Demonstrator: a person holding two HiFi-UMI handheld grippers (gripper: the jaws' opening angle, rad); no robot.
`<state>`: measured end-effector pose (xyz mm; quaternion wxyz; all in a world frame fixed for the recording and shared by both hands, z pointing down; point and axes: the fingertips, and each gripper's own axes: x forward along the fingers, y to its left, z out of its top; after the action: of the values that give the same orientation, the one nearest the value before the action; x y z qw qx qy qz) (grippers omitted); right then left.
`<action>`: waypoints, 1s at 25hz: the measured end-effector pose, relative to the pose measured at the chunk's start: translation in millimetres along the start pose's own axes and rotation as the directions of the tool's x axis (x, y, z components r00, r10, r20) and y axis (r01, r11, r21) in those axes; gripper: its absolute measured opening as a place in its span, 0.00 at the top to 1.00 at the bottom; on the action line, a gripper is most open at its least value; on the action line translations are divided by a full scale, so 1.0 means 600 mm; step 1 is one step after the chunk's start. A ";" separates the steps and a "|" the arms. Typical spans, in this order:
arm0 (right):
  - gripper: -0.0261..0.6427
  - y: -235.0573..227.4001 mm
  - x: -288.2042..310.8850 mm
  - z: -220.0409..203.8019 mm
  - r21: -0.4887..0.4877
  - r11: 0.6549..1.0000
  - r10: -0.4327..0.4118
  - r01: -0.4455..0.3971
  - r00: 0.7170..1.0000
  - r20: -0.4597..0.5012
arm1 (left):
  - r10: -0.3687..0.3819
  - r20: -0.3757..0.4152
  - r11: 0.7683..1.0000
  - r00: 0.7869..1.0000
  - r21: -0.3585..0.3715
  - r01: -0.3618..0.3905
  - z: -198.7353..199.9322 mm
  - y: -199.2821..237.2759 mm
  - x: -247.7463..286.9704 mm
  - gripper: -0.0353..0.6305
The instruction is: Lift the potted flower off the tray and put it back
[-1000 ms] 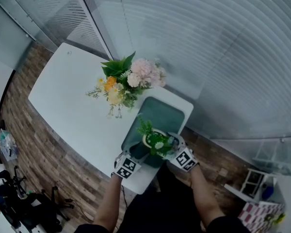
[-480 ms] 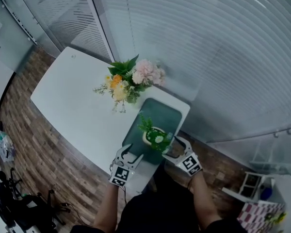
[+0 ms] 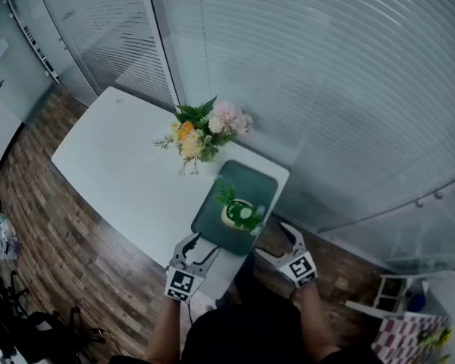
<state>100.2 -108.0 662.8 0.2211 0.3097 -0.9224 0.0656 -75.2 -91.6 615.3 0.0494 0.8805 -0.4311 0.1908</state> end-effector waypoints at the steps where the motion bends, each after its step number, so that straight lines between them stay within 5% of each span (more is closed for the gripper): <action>1: 0.37 -0.002 -0.010 0.005 -0.001 1.000 -0.021 0.021 1.000 0.012 | 0.004 0.015 1.000 1.000 -0.003 -0.004 0.007 -0.001 -0.008 0.55; 10: 0.37 0.019 -0.106 0.045 0.058 0.988 -0.146 0.141 0.984 0.105 | 0.100 0.102 0.994 0.990 -0.049 -0.095 0.038 -0.006 -0.089 0.55; 25: 0.37 0.093 -0.170 0.089 0.114 0.975 -0.216 0.193 0.945 0.245 | 0.149 0.170 0.985 0.974 -0.110 -0.132 0.066 -0.032 -0.196 0.55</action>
<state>119.9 -21.9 570.0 0.0920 0.4192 -0.9022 0.0427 -113.7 -2.5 535.5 0.0402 0.8578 -0.5039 0.0932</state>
